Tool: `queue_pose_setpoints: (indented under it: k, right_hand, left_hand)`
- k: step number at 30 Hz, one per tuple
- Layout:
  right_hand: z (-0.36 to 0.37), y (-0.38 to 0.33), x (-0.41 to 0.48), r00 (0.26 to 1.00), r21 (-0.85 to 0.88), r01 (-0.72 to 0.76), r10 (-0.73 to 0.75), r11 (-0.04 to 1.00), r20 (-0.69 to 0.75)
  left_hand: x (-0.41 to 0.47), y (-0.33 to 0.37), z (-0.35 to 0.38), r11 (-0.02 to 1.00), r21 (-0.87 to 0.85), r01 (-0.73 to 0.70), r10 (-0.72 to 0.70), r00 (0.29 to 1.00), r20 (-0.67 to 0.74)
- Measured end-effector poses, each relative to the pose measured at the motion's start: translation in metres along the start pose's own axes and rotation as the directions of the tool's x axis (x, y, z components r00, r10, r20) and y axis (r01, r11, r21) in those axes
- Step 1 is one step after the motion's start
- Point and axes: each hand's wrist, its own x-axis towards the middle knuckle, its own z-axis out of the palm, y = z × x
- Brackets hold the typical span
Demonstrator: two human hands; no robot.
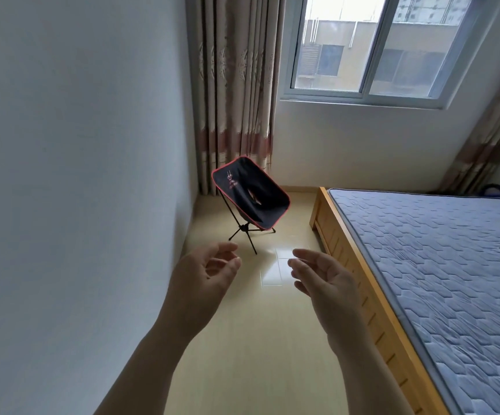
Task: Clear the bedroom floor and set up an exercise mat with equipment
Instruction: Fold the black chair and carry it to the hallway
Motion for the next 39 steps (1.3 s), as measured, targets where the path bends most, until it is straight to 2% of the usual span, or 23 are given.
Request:
queue_pose_setpoints:
  k: [9,20,28,29,33,39]
  right_hand:
    - [0.061,0.023,0.187,1.0,-0.059,0.013,-0.011,0.998,0.025]
    - [0.109,0.051,0.375,0.999,-0.066,-0.038,0.039,0.997,0.012]
    - [0.122,0.073,0.544,0.996,-0.047,-0.032,0.036,0.998,0.087]
    - [0.123,0.076,0.591,0.994,-0.05,-0.018,0.023,0.999,0.106]
    - [0.129,0.08,0.643,0.994,-0.06,-0.005,0.011,0.998,0.104]
    - [0.165,0.105,0.74,0.984,-0.064,-0.072,0.081,0.995,0.161]
  left_hand:
    - [0.182,-0.066,0.019,0.998,-0.051,0.024,-0.026,0.999,-0.039]
    - [0.377,-0.122,0.05,0.998,-0.034,0.059,-0.059,0.998,0.003]
    - [0.519,-0.152,0.097,0.996,0.035,0.082,-0.08,0.995,-0.063]
    - [0.561,-0.157,0.11,0.996,0.044,0.082,-0.078,0.993,-0.091]
    - [0.6,-0.169,0.118,0.992,0.06,0.11,-0.102,0.986,-0.13]
    - [0.69,-0.215,0.129,0.979,0.064,0.191,-0.178,0.97,-0.167]
